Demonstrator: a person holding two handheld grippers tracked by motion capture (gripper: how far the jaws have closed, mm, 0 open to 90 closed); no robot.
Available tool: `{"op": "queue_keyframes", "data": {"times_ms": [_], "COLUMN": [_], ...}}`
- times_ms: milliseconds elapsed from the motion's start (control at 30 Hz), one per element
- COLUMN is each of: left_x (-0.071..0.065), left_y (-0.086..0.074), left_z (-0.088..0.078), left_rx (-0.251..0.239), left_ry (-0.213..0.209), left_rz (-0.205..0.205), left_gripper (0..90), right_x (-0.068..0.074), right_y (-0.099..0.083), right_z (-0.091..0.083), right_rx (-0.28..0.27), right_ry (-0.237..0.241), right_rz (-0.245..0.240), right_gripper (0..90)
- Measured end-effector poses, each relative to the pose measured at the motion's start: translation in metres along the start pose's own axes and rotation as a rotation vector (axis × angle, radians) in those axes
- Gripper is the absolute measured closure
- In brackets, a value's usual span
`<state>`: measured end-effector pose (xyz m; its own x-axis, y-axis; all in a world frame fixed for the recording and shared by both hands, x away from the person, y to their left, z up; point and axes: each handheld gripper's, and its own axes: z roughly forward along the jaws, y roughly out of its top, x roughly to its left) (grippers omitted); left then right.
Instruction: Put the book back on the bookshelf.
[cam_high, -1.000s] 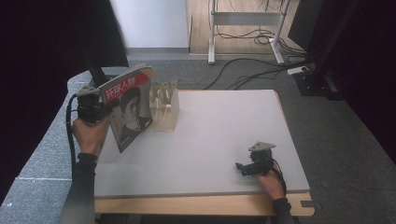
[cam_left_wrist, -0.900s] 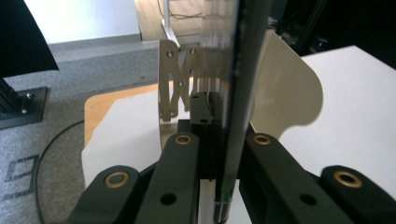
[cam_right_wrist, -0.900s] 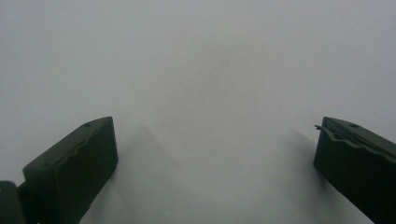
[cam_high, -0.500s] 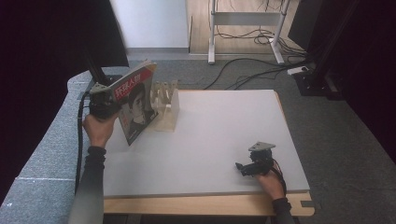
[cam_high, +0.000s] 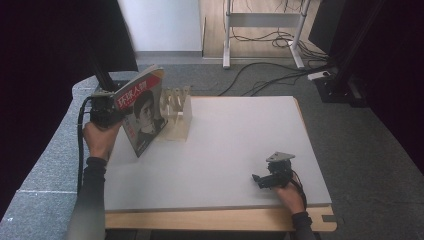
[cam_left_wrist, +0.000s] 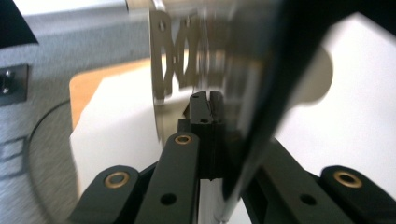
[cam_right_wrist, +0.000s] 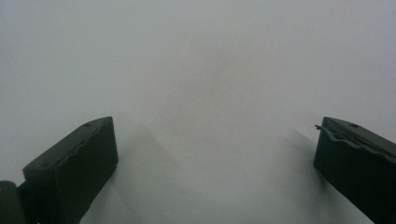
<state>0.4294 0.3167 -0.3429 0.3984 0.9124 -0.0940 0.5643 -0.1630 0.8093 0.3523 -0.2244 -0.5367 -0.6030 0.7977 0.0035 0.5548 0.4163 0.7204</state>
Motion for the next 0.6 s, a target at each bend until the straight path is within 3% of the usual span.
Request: {"op": "queue_keyframes", "data": {"times_ms": [100,200,367,467,600], "left_x": [-0.001,-0.002,-0.002,0.005,0.012], "left_y": [-0.002,-0.002,-0.007,-0.010,-0.013], "left_z": [0.007,0.012,0.020,0.019,0.019], "left_rx": [-0.029,-0.043,-0.032,-0.051,-0.055], "left_ry": [-0.006,0.018,0.074,0.056,0.041], "left_rz": [-0.014,-0.009,0.042,0.009,-0.005], "left_gripper": [87.4,87.3,86.5,85.1,76.9], "right_x": [0.000,0.000,0.000,0.000,0.000], "right_y": [0.000,0.000,0.000,0.000,0.000], "right_z": [0.000,0.000,0.000,0.000,0.000], "right_rx": [-0.001,-0.001,-0.001,-0.001,-0.001], "right_ry": [0.000,0.000,-0.001,-0.001,-0.001], "right_rz": [0.000,0.000,0.000,0.001,0.001], "right_gripper": [0.0,0.0,0.0,0.0,0.0]}}
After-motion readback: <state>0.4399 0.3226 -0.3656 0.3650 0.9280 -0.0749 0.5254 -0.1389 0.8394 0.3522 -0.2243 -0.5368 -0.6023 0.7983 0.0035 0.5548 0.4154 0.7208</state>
